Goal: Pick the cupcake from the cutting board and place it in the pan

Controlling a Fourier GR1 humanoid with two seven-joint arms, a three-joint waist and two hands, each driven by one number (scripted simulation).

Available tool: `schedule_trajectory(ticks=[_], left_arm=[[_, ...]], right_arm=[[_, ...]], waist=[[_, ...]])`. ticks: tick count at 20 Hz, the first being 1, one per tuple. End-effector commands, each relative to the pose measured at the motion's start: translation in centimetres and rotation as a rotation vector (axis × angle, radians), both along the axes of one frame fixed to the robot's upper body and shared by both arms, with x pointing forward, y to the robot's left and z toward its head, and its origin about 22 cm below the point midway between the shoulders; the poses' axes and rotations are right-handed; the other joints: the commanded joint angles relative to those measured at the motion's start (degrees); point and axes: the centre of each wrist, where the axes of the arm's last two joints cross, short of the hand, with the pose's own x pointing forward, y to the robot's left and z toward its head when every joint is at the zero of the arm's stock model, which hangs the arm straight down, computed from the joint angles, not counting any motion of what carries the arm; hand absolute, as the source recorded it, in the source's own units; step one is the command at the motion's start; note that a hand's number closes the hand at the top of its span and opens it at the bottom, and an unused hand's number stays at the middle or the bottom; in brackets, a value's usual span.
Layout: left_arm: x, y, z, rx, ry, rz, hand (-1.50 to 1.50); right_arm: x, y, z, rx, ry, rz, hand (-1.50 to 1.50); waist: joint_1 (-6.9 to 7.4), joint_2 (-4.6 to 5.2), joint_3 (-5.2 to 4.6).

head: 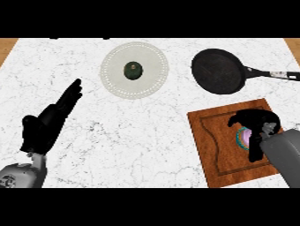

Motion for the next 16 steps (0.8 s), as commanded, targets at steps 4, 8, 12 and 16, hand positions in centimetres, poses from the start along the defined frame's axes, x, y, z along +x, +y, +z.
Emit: schedule_trajectory(ticks=[4, 8, 12, 16], left_arm=[[1.2, 1.7, -0.2, 0.002, -0.003, -0.007, 0.00], [0.6, 0.2, 0.9, 0.003, -0.003, -0.005, 0.00], [1.3, -1.3, 1.2, -0.006, -0.004, -0.014, 0.00], [-0.2, -1.3, -0.1, 0.006, 0.002, -0.016, 0.00]], right_arm=[[0.0, 1.1, -1.8, 0.001, 0.072, 0.099, 1.50], [-0.3, -2.6, -2.2, 0.031, 0.054, 0.066, 1.50], [-2.4, -0.8, -0.3, 0.041, 0.001, 0.104, 1.50], [-1.4, -1.0, 1.7, 0.098, -0.154, 0.103, 1.50]], waist=[[-0.05, 0.10, 0.02], [0.00, 0.07, 0.05], [-0.53, -0.07, 0.02], [-0.40, -0.09, 0.03]])
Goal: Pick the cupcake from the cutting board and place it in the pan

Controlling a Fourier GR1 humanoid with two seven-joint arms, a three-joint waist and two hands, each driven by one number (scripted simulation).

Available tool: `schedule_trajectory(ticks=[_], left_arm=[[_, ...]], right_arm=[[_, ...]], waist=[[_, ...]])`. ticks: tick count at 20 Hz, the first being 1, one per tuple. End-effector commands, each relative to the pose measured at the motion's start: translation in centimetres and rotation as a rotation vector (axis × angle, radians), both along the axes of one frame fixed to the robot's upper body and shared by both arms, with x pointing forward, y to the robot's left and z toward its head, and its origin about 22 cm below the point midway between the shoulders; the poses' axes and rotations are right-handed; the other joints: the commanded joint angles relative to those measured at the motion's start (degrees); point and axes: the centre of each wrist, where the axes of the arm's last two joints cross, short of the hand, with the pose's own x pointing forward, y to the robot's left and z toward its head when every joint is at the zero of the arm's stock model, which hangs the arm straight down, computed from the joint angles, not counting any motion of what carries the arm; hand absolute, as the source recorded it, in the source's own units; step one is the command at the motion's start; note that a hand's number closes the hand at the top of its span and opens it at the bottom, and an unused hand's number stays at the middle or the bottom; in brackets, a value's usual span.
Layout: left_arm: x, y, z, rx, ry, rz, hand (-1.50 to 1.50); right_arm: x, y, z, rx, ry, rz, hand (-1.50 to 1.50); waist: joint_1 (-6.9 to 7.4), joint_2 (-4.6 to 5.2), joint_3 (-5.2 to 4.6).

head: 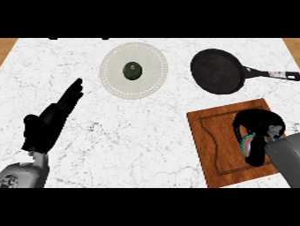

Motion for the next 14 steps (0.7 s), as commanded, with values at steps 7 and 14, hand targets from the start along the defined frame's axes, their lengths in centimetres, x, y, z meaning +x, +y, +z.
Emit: schedule_trajectory(ticks=[7, 14], left_arm=[[0.4, 0.9, -0.9, 0.011, 0.029, 0.033, 0.00], [0.1, 2.7, -0.3, 0.025, -0.003, 0.028, 0.00]], right_arm=[[-4.5, 11.9, 4.3, 0.385, -0.556, 0.030, 1.50], [-10.2, 16.8, 7.5, 0.545, -1.029, 0.031, 1.50]], waist=[[-1.28, -0.64, 0.19], [-0.67, -0.43, 0.16]])
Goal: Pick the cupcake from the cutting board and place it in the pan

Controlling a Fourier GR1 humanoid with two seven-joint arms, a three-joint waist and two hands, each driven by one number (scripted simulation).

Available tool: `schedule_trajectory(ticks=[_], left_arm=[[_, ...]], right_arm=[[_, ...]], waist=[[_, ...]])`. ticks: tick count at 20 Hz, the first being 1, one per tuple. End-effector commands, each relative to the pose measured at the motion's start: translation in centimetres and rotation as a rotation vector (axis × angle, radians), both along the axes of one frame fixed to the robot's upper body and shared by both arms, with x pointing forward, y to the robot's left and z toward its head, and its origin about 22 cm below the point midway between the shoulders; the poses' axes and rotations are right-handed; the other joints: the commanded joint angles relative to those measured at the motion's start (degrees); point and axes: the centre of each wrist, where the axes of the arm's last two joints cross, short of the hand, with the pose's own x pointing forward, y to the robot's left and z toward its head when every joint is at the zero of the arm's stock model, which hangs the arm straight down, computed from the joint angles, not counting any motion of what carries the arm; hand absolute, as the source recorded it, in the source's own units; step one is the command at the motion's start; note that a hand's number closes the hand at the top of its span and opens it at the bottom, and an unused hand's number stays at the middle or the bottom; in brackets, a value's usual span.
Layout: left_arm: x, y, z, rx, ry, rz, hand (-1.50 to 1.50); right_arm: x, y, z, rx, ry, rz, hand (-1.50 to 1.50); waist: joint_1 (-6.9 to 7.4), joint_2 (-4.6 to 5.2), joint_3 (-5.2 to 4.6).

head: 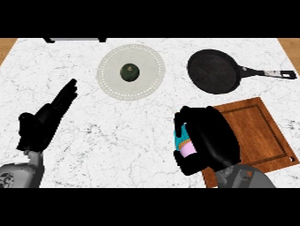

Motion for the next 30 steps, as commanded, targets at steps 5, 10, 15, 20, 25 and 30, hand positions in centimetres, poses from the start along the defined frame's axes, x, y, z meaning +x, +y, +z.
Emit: schedule_trajectory(ticks=[5, 10, 15, 20, 25, 30], left_arm=[[-0.1, -0.6, 1.0, 0.023, -0.008, -0.004, 0.00], [-1.8, -1.1, 0.9, -0.017, -0.016, -0.022, 0.00], [0.0, -0.8, 0.9, -0.003, -0.010, -0.024, 0.00], [-1.0, -1.7, -0.6, 0.001, -0.021, -0.026, 0.00], [-1.7, 0.6, 0.3, -0.006, -0.033, -0.037, 0.00], [0.8, -1.2, 0.7, -0.003, -0.017, -0.046, 0.00]], right_arm=[[-6.5, 2.2, 1.5, 0.204, -0.263, -0.096, 1.50], [-2.5, -0.1, -0.5, 0.245, -0.268, -0.194, 1.50], [2.4, -2.3, -3.0, 0.423, -0.260, -0.247, 1.50], [8.3, -5.2, -3.4, 0.374, -0.283, -0.249, 1.50], [11.7, -6.3, -5.4, 0.335, -0.360, -0.339, 1.50], [14.8, -10.3, -8.2, 0.311, -0.377, -0.349, 1.50]], waist=[[0.61, 0.61, 0.01], [1.26, 0.83, 0.01], [1.39, 1.08, 0.03], [1.80, 1.10, 0.02], [2.28, 1.11, 0.02], [2.34, 1.42, 0.05]])
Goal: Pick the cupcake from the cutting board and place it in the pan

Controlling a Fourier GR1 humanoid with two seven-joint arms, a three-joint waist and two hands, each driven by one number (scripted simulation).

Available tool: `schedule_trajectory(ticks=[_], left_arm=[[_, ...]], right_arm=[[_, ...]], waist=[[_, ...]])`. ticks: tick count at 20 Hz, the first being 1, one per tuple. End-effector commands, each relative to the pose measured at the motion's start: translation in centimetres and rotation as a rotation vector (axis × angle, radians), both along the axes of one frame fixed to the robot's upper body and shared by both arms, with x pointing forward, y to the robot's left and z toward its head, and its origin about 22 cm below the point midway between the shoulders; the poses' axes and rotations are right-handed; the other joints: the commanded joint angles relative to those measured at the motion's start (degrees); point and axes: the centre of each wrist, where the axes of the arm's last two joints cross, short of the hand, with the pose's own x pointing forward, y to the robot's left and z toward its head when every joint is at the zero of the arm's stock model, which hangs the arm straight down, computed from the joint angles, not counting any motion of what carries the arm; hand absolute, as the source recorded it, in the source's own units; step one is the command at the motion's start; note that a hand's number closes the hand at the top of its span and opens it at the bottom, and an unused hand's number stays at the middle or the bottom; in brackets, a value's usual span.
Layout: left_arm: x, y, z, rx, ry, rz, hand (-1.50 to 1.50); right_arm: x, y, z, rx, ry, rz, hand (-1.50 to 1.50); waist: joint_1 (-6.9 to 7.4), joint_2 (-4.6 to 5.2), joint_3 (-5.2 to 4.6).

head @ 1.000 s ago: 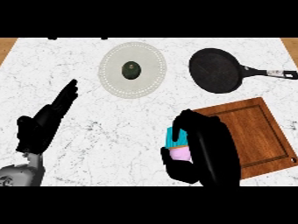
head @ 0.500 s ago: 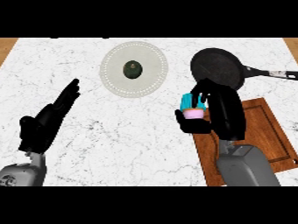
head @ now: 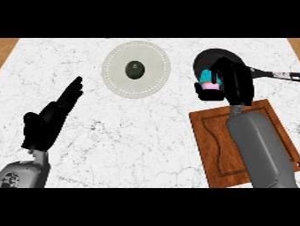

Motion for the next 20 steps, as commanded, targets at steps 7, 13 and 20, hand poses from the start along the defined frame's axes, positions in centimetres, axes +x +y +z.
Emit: schedule_trajectory(ticks=[7, 13, 20], left_arm=[[0.2, 1.1, -0.2, 0.000, -0.024, -0.014, 0.00], [0.8, -1.7, 0.8, 0.006, -0.025, -0.030, 0.00], [1.5, -1.5, 1.0, 0.009, -0.031, -0.069, 0.00]], right_arm=[[5.7, -5.0, -0.1, 0.015, -0.020, -0.051, 1.50], [6.2, -6.1, -0.7, 0.001, -0.018, -0.057, 1.50], [5.0, -10.0, -2.4, -0.005, 0.336, -0.187, -1.50]], waist=[[1.61, 0.59, 0.06], [2.05, 0.85, 0.10], [3.89, 1.80, 0.14]])
